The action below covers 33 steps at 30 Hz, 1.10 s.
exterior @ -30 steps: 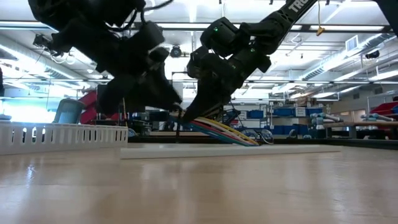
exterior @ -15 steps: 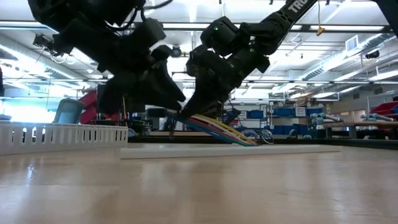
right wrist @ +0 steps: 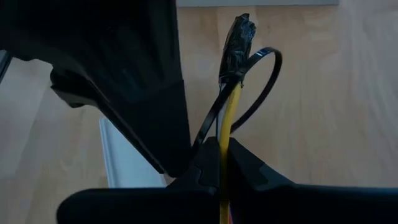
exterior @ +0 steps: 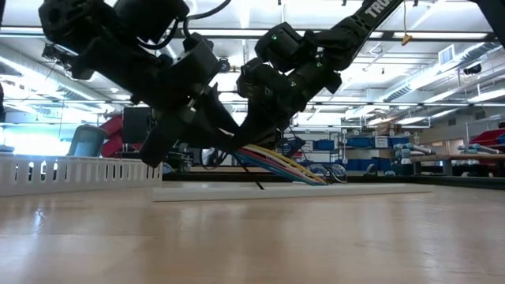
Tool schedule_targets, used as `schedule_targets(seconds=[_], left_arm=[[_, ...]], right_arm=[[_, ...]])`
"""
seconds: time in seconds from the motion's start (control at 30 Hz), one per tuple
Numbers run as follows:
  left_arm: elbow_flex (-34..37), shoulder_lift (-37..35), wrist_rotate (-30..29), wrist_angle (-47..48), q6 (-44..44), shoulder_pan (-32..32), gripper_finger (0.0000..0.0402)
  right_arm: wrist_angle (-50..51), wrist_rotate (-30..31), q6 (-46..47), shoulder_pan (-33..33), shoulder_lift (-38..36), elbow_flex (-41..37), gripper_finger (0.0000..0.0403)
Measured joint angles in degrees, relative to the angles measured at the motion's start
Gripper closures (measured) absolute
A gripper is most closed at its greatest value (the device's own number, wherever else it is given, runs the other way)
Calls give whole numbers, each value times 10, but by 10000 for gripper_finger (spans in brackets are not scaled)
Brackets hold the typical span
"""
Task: Ziptie cables
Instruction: Wrap the cables together using a zip tie
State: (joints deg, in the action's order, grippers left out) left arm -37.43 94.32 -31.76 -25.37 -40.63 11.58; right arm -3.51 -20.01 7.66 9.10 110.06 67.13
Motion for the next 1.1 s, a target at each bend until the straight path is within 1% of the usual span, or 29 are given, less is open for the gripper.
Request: schedule_targets(seconds=[0.27,0.43,0.5,0.7,0.8,0.97,1.1], left_arm=[[0,0,-1,14,-129,17,267],[0,0,-45,21,-193,16,267],[0,0,-51,26,-227,12,267],[0,37,-78,26,-320,-4,267],[0,61,-97,5,-361,-6,267],[-3,91,-106,-66,-404,-5,266],[-14,100,-102,-76,-408,-9,267]], right_arm=[[1,-38,32,32,0,0,399],[-15,-76,42,45,0,0,399],[-27,-89,46,48,0,0,399],[-46,-113,59,53,0,0,399],[-46,-115,63,56,0,0,399],[-50,-117,63,57,0,0,399],[-56,-117,63,57,0,0,399]])
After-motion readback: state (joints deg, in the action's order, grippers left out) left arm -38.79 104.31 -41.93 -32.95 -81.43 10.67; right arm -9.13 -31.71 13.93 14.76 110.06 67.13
